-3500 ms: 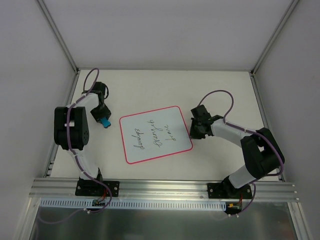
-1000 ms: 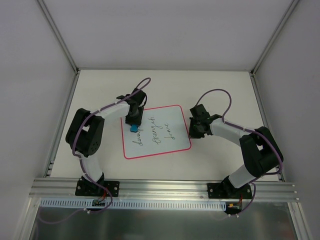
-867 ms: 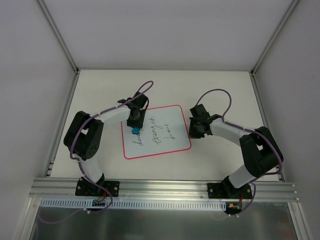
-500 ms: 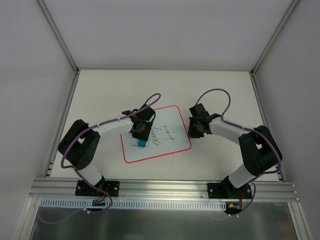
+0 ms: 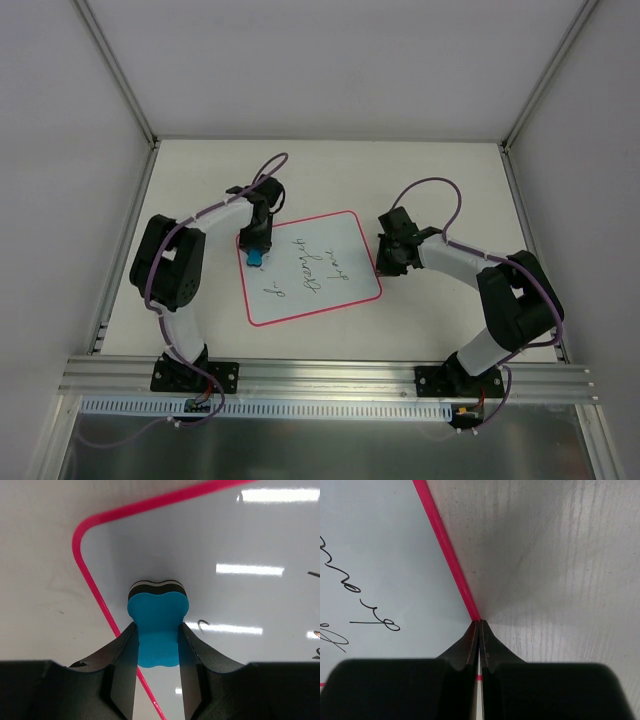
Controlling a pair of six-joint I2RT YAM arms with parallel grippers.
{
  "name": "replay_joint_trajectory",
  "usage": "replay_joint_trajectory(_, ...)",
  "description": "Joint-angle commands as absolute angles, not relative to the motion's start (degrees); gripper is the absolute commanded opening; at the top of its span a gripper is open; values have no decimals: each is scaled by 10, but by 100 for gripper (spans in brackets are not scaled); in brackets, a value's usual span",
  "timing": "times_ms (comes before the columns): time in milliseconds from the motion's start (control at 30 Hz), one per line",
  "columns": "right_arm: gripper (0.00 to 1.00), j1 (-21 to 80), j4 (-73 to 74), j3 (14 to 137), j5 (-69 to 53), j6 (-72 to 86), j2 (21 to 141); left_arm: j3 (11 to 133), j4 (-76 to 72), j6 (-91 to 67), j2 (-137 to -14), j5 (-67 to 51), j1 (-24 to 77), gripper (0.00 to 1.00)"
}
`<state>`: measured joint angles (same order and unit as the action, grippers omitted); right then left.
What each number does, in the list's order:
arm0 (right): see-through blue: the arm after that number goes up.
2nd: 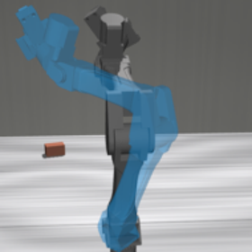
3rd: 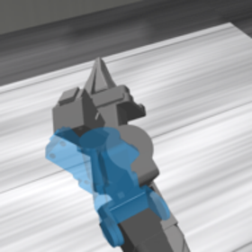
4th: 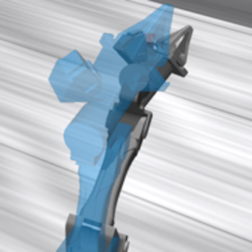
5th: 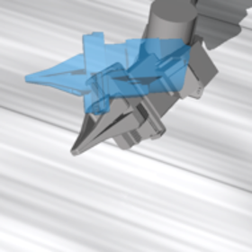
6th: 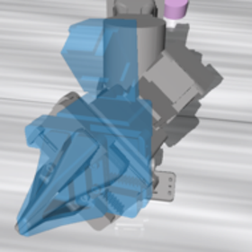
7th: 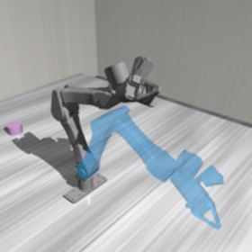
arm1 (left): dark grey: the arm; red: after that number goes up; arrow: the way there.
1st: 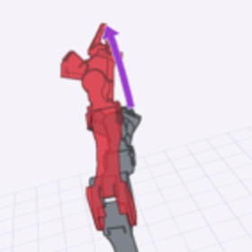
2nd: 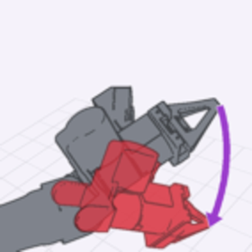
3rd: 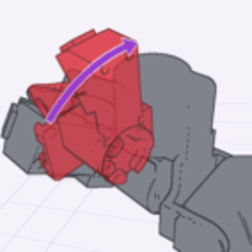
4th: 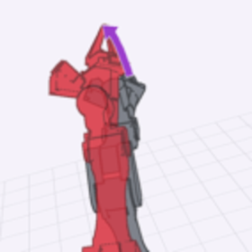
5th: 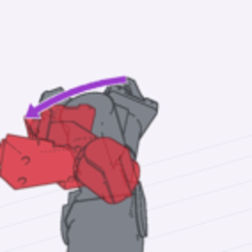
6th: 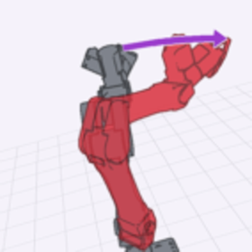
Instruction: Erase the whiteboard
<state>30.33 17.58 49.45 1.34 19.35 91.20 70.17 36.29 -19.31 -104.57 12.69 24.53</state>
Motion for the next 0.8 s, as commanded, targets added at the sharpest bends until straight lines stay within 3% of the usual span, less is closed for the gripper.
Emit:
replay_joint_trajectory(0,0,308,211,469,44,196,945,737,399,-143,-1072,146,248,0)
replay_joint_trajectory(467,0,308,205,475,39,195,947,642,330,-254,-1060,-24,347,0)
replay_joint_trajectory(600,0,308,201,473,36,194,946,605,323,-267,-1033,25,333,0)
replay_joint_trajectory(767,0,308,200,468,33,192,945,570,323,-251,-978,79,238,0)
